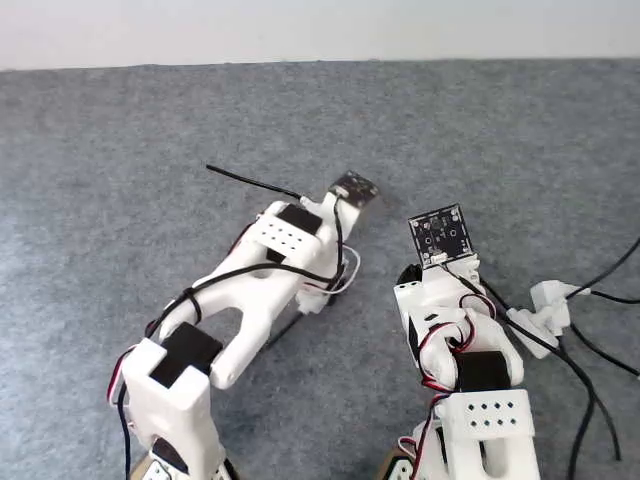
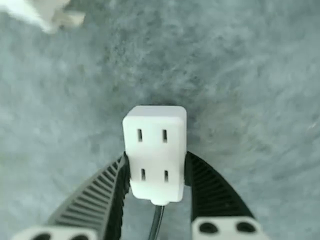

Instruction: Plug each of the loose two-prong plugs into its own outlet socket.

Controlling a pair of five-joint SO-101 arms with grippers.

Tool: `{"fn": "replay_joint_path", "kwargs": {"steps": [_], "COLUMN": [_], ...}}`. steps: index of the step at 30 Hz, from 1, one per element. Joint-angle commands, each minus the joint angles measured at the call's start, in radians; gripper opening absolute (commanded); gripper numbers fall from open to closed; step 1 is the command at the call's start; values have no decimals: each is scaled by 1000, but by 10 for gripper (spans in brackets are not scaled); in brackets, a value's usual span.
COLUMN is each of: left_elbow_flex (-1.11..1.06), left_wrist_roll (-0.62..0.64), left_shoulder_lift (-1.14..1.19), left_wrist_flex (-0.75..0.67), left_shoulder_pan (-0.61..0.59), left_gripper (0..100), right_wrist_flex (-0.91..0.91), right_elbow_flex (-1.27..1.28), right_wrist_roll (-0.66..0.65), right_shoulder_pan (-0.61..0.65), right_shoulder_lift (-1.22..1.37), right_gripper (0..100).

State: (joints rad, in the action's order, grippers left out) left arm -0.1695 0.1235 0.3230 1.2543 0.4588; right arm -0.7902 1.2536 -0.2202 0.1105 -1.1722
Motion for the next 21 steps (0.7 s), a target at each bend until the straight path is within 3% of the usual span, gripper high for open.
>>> {"fn": "replay_joint_path", "kwargs": {"steps": [1,4,6,18,21], "left_elbow_flex": [104,133,147,166,246], "left_wrist_roll": [338,532,597,609,542], "left_shoulder_lift": [-8,-8,-8,101,206], "left_wrist_flex": [98,130,126,66,98], "left_shoulder_pan": [9,11,15,-5,-26], "left_gripper": [13,13,13,14,14], "right_wrist_flex": [13,13,13,13,13], "right_elbow_flex": [-12,-12,-12,-12,-12], "right_wrist_roll": [-14,-14,-14,-14,-14], "right_shoulder_pan": [-5,-5,-7,-5,-5], "right_shoulder_lift": [-18,-18,-18,-18,-18], "right_gripper": [9,9,9,9,9]}}
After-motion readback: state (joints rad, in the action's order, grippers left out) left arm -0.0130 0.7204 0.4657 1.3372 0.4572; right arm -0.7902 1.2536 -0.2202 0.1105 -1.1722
